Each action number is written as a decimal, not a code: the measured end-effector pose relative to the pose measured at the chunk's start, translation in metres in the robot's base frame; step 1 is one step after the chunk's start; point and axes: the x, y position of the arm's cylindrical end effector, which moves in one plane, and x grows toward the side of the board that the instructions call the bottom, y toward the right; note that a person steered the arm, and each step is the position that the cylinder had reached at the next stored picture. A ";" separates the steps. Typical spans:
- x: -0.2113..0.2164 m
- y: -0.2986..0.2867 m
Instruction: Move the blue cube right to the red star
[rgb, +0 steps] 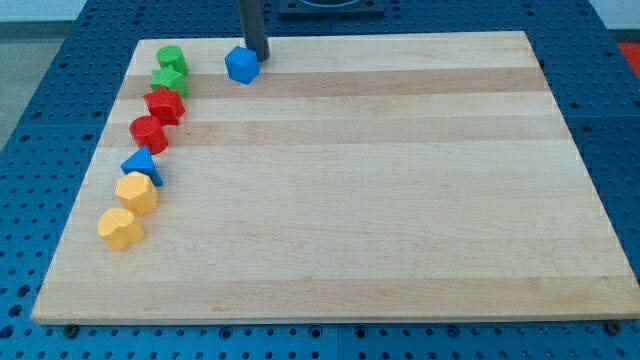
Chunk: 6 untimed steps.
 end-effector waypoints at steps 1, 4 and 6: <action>0.018 -0.018; -0.025 -0.035; 0.046 -0.036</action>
